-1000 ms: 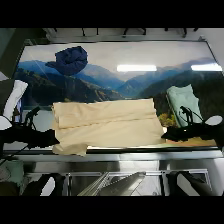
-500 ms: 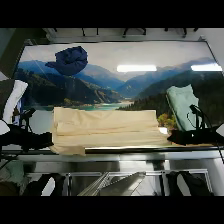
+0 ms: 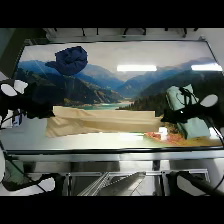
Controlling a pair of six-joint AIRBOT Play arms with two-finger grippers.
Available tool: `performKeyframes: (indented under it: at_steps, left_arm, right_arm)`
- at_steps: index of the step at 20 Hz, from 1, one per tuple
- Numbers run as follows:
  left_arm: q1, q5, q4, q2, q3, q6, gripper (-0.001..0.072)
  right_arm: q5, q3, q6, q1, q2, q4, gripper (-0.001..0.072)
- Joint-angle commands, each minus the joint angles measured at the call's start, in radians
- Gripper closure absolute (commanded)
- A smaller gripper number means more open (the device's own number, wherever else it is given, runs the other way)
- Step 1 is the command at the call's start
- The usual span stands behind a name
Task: Fold the shirts.
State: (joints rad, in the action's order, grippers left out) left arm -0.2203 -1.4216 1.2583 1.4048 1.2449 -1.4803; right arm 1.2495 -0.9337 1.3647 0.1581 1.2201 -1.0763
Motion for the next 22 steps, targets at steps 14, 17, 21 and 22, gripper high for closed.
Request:
performKeyframes:
  at_steps: [14, 17, 21, 22]
  left_arm:
    - [0.042, -0.063, -0.019, 0.401, 0.379, 0.028, 0.0124]
    - [0.002, -0.064, -0.019, 0.343, 0.379, 0.008, 0.0053]
    - [-0.064, -0.071, -0.029, 0.208, 0.379, -0.040, 0.0076]
    - [-0.065, -0.095, -0.041, 0.171, 0.379, -0.035, 0.0497]
  right_arm:
    - [0.027, -0.202, -0.024, -0.048, 0.342, 0.103, 0.0006]
    - [0.185, -0.239, -0.085, 0.005, 0.337, 0.135, 0.0007]
    - [0.195, -0.233, -0.097, 0.109, 0.335, 0.132, 0.0007]
    - [0.183, -0.229, -0.102, 0.122, 0.340, 0.131, 0.0006]
